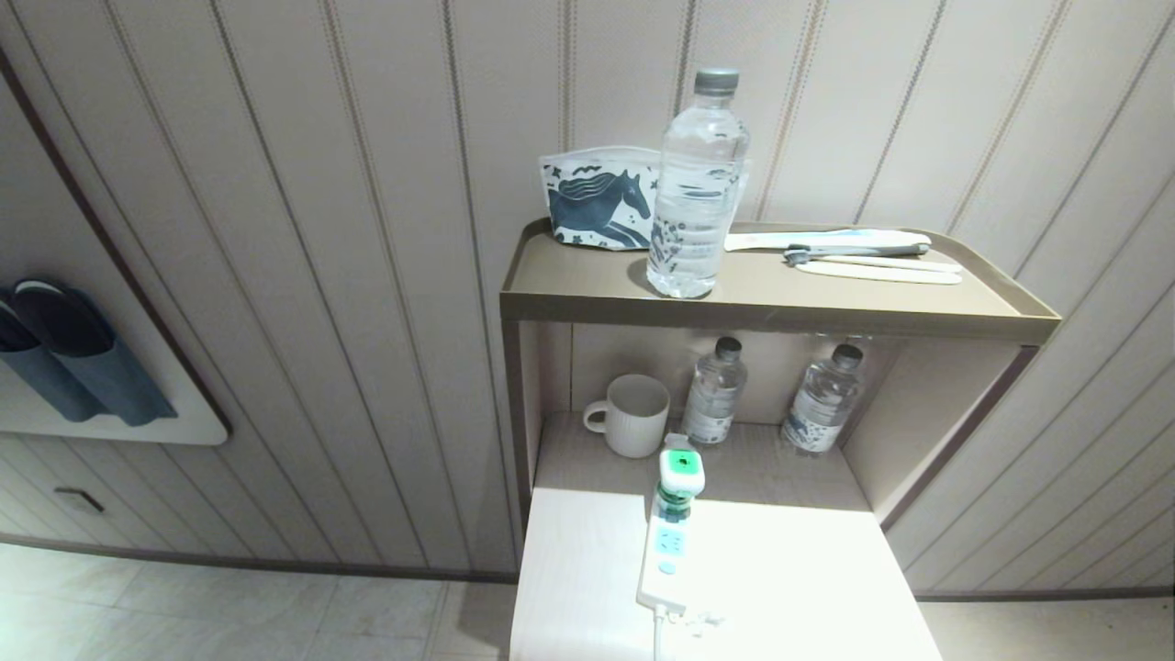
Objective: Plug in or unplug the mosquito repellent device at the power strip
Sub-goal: Pick up the mosquito repellent liquid
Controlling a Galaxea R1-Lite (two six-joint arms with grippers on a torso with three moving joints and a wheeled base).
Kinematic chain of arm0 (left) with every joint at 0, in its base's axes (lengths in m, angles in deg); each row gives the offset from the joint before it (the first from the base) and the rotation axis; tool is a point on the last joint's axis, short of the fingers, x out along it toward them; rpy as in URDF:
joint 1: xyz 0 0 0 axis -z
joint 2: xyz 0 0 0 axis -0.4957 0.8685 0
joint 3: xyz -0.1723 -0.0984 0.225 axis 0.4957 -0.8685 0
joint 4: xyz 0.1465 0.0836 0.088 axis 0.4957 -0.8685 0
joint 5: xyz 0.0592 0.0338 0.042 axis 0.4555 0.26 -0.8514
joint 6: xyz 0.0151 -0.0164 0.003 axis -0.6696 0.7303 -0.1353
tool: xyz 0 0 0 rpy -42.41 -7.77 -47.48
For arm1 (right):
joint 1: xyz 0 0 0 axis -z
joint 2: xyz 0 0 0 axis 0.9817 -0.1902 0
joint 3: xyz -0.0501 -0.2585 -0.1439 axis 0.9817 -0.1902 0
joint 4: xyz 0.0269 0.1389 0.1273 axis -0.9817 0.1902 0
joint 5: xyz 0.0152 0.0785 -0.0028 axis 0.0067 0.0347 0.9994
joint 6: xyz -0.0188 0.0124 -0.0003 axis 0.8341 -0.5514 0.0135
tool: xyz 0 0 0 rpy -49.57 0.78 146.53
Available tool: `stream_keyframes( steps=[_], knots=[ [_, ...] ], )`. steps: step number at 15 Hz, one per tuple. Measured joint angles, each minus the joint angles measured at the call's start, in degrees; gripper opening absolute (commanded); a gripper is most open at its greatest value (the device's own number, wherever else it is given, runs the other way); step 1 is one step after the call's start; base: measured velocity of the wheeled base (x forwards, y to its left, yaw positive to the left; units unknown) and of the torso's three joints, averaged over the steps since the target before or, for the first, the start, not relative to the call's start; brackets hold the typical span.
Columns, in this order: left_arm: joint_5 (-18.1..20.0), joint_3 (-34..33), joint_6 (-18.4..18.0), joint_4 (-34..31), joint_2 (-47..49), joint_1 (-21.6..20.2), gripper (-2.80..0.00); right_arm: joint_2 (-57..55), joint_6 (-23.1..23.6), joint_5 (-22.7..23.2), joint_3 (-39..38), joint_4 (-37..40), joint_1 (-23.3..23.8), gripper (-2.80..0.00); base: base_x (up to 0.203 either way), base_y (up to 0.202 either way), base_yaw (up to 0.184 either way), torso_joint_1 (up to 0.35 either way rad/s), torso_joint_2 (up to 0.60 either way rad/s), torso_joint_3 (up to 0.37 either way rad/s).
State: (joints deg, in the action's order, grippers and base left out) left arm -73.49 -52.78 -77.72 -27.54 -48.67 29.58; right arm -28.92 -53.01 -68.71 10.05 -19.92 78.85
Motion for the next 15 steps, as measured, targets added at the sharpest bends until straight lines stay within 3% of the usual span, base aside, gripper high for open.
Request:
stream_keyframes(
  steps=[6,15],
  knots=[
    [0.01,0.0,0.01,0.0,0.0,0.02,-2.8,0.0,0.01,0.02,0.0,0.0,-0.06,-2.8,0.0,0.0,0.0,-0.177,0.38,0.201],
    [0.01,0.0,0.01,-0.01,0.0,0.01,-2.8,-0.02,0.0,0.0,0.0,0.0,0.02,-2.8,0.0,0.0,0.0,-0.244,0.54,0.292]
  ],
)
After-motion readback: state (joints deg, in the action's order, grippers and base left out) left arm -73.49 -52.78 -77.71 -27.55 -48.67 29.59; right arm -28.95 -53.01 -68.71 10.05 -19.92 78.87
